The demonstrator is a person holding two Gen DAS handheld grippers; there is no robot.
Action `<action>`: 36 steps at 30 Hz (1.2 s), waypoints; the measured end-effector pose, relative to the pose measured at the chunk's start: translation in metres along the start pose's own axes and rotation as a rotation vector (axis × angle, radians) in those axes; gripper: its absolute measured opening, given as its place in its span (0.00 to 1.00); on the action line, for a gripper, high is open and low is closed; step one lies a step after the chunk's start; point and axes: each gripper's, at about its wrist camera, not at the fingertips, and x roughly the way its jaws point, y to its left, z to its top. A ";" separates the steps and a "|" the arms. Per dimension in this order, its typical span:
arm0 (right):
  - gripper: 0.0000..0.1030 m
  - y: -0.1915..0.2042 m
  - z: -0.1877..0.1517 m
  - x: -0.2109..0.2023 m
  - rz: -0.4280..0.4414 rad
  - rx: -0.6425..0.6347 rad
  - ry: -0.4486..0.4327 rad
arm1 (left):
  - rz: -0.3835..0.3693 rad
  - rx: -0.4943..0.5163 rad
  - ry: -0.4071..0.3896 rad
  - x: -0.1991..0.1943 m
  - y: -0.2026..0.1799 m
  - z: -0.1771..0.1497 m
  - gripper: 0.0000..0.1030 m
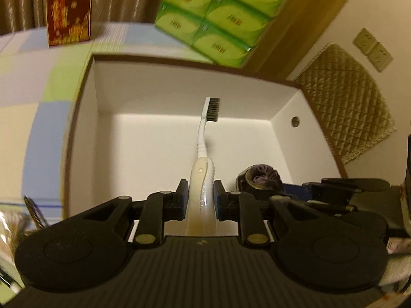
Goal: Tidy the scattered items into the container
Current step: 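Carry the toothbrush and scrunchie over the brown box with both tools, then open both grippers to drop the toothbrush and scrunchie into the box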
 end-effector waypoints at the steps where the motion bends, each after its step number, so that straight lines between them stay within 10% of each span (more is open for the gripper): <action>1: 0.15 -0.001 0.001 0.003 -0.001 -0.005 0.010 | 0.003 -0.011 0.011 0.005 0.000 0.000 0.16; 8: 0.16 -0.010 0.004 0.021 0.002 -0.034 0.093 | 0.013 -0.093 0.077 0.029 0.001 0.001 0.16; 11: 0.49 -0.012 0.005 0.023 -0.004 -0.068 0.125 | 0.018 -0.110 0.122 0.037 0.001 -0.001 0.16; 20: 0.79 -0.017 -0.004 0.012 -0.021 -0.111 0.135 | 0.082 -0.040 0.166 0.037 -0.002 -0.005 0.42; 27: 0.87 -0.020 -0.009 -0.002 -0.052 -0.125 0.117 | 0.134 0.028 0.154 0.025 -0.010 -0.010 0.61; 36: 0.93 -0.005 -0.011 -0.015 -0.121 -0.141 0.094 | 0.159 0.065 0.127 0.007 -0.018 -0.013 0.62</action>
